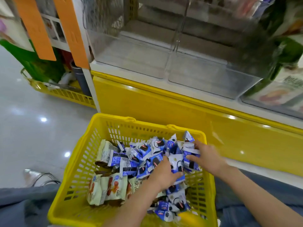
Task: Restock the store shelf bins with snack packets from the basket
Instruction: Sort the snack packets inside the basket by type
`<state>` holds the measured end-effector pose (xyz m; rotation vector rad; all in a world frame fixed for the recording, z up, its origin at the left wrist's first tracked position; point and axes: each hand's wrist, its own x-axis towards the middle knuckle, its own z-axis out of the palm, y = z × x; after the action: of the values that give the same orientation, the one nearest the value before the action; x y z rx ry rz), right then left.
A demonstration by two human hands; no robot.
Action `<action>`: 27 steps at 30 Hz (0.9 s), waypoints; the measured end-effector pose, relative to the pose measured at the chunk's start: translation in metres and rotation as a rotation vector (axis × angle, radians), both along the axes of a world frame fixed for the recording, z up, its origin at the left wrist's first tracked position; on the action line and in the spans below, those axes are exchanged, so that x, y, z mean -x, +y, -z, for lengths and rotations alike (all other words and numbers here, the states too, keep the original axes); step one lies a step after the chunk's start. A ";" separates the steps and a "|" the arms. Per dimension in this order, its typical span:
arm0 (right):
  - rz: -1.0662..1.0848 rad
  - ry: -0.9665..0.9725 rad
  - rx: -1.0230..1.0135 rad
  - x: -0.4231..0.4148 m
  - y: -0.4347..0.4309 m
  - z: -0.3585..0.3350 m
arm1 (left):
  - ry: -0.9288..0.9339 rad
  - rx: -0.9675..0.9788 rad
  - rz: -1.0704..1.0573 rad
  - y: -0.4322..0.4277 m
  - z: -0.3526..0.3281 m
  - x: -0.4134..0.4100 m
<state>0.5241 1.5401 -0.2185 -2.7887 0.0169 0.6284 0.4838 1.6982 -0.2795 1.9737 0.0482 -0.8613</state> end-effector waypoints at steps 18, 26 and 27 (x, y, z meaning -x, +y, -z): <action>-0.358 -0.267 0.194 0.040 0.012 0.012 | -0.466 -0.141 0.171 0.031 -0.008 0.025; -0.428 -0.231 -0.140 0.024 0.091 0.037 | -0.806 -0.407 -0.348 0.178 -0.034 0.012; -0.427 -0.188 -0.155 0.021 0.103 0.048 | -0.784 -0.466 -0.417 0.195 -0.028 0.015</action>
<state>0.5032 1.6431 -0.2661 -2.6987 -0.6500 0.4311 0.4687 1.8929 -0.2512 2.4835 0.2084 0.2472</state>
